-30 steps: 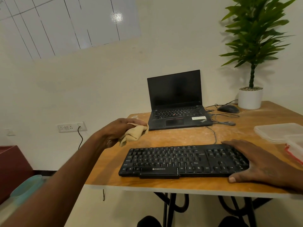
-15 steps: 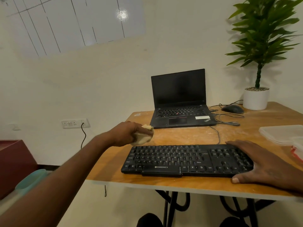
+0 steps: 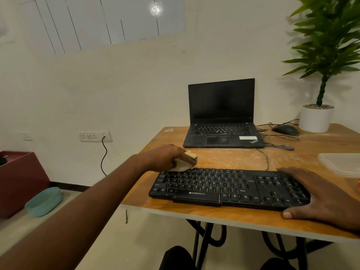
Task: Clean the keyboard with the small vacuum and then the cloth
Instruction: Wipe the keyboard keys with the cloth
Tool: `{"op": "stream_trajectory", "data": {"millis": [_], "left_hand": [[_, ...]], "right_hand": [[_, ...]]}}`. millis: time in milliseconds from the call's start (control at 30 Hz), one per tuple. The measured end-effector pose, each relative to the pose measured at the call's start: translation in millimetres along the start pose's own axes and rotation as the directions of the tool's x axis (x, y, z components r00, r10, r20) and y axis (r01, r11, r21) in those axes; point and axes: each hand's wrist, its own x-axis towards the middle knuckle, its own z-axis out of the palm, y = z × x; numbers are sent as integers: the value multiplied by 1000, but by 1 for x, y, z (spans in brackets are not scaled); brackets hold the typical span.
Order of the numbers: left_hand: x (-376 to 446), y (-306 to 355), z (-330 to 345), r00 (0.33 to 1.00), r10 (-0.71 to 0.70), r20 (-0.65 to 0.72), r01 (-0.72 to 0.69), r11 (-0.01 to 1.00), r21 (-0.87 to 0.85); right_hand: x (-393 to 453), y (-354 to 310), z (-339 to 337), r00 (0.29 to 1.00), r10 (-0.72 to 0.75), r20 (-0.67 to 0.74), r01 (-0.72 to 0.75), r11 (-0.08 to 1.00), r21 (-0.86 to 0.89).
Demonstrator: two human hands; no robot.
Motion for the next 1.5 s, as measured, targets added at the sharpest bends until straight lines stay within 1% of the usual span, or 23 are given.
{"op": "stream_trajectory", "data": {"millis": [67,233,400,600,767,833,933,1067,1200,1433,1500], "left_hand": [[-9,-11,0,1000,9,2,-9,1000,-7],[-34,-34,1,998,-49,37,49,999,-9],[-23,-13,3,998,-10,55,16,993,-117],[7,16,-4,995,51,83,-40,991,-131],[-18,-8,-4,994,-24,109,35,995,-92],[-33,-22,-2,993,-61,99,70,994,-90],[-43,-23,1,992,-68,107,84,985,-151],[-27,5,3,995,-9,102,28,981,-194],[-15,22,-3,992,33,119,-12,985,-171],[-41,-13,0,996,-35,82,47,987,-151],[-44,-14,1,997,-35,65,48,979,-198]], "right_hand": [[0,-1,0,1000,1,2,-1,1000,7],[0,1,1,1000,24,5,-25,1000,15],[3,5,3,998,52,21,-52,999,-2],[4,4,2,997,74,16,-74,997,-15],[5,3,2,997,76,11,-76,997,-21],[5,5,3,996,87,7,-87,996,-22],[7,9,6,995,98,13,-98,995,-21],[8,12,6,995,95,29,-94,995,-11],[8,13,4,994,106,39,-106,994,-14],[8,12,6,996,89,19,-89,996,-3],[9,13,6,996,86,17,-86,996,-5]]}}
